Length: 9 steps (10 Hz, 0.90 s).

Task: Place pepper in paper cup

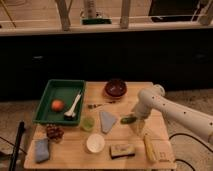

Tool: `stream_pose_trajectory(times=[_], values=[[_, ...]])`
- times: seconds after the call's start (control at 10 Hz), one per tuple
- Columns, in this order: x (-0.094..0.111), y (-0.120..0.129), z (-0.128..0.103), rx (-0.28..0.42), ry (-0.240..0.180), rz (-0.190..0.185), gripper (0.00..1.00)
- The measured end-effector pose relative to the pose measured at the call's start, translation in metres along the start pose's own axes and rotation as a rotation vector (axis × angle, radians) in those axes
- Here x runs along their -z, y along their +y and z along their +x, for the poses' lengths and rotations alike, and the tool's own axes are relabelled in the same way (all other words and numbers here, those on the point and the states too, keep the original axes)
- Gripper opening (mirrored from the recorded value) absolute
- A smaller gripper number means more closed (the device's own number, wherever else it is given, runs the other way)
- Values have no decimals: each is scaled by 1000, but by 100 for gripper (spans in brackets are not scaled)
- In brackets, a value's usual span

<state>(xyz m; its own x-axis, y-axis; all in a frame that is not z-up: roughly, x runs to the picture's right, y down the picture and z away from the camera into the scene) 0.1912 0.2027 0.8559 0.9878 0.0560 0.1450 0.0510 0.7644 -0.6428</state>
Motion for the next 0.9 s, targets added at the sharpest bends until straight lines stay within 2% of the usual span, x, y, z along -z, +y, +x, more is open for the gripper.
stream_pose_trajectory(times=[0.1, 0.6, 0.7, 0.9], values=[[0, -1, -2, 9, 2, 0, 52], [2, -5, -7, 27, 2, -5, 5], [3, -6, -8, 30, 1, -8, 0], [6, -7, -11, 48, -4, -7, 0]])
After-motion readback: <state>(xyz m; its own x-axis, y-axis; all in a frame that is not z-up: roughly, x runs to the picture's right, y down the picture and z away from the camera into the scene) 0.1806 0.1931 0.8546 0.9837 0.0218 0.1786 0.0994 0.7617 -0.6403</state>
